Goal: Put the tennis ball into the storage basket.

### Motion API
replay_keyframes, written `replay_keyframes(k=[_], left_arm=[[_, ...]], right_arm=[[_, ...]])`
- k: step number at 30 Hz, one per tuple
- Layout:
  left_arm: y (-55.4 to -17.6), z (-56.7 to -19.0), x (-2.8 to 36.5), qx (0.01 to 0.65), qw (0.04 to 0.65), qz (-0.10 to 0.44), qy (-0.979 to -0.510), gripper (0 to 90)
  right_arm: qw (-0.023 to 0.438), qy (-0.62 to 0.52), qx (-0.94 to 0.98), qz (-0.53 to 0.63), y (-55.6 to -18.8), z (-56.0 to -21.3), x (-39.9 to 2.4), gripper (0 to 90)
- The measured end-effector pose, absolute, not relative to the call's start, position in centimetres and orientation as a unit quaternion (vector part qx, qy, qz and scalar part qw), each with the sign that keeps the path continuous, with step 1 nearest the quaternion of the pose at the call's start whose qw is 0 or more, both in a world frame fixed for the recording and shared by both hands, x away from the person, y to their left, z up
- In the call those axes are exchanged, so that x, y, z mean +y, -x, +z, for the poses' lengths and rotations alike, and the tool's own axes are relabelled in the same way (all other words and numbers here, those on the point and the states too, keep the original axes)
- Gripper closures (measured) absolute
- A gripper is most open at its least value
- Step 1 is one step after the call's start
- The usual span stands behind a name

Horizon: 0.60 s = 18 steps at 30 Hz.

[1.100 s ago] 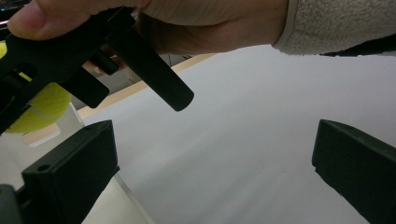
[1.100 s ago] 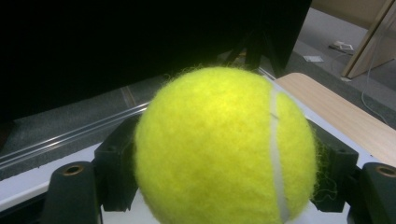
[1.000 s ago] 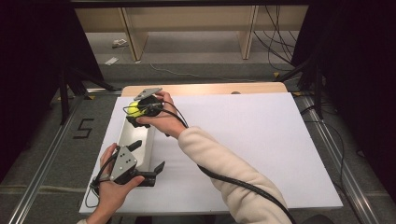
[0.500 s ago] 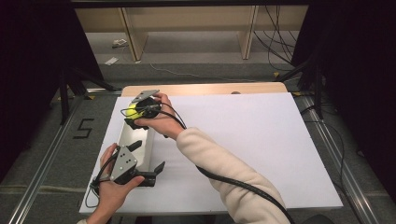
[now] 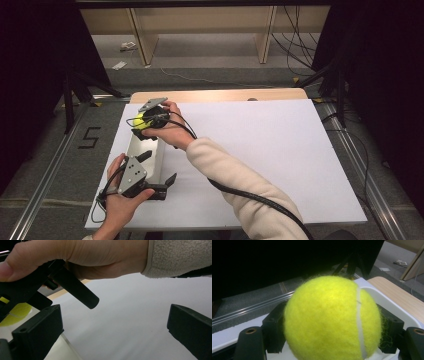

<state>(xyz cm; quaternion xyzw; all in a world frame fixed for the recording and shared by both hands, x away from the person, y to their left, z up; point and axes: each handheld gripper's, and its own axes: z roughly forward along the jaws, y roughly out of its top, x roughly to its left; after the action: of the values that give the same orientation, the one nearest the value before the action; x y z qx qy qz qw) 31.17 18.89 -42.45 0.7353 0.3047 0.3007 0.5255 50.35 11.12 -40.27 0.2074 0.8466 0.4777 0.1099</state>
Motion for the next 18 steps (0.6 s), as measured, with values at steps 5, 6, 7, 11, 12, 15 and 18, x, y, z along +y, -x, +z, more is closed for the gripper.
replay_keyframes(k=[5,6,7,11,12,15,18], left_arm=[[-31.1,-42.5,18.9,0.305,0.525,0.3,-0.735,0.0],[-31.1,-42.5,18.9,0.304,0.525,0.301,-0.736,0.0],[-31.1,-42.5,18.9,0.304,0.525,0.301,-0.735,0.0],[-31.1,-42.5,18.9,0.304,0.526,0.3,-0.735,0.0],[-31.1,-42.5,18.9,0.305,0.526,0.3,-0.735,0.0],[-31.2,-42.5,18.8,0.304,0.525,0.3,-0.736,0.0],[-31.1,-42.5,18.8,0.305,0.525,0.3,-0.735,0.0]], right_arm=[[0.108,-0.207,0.85,0.473,-50.4,-40.7,11.2,26.4],[0.108,-0.207,0.85,0.473,-50.4,-40.7,11.2,26.4],[0.109,-0.207,0.849,0.473,-50.4,-40.8,11.3,26.4],[0.107,-0.208,0.852,0.468,-50.5,-41.1,11.3,26.3],[0.105,-0.209,0.853,0.466,-50.4,-41.1,11.3,26.3],[0.103,-0.212,0.854,0.464,-50.5,-41.2,11.2,26.2],[0.099,-0.213,0.857,0.459,-50.5,-41.4,11.2,26.1]])
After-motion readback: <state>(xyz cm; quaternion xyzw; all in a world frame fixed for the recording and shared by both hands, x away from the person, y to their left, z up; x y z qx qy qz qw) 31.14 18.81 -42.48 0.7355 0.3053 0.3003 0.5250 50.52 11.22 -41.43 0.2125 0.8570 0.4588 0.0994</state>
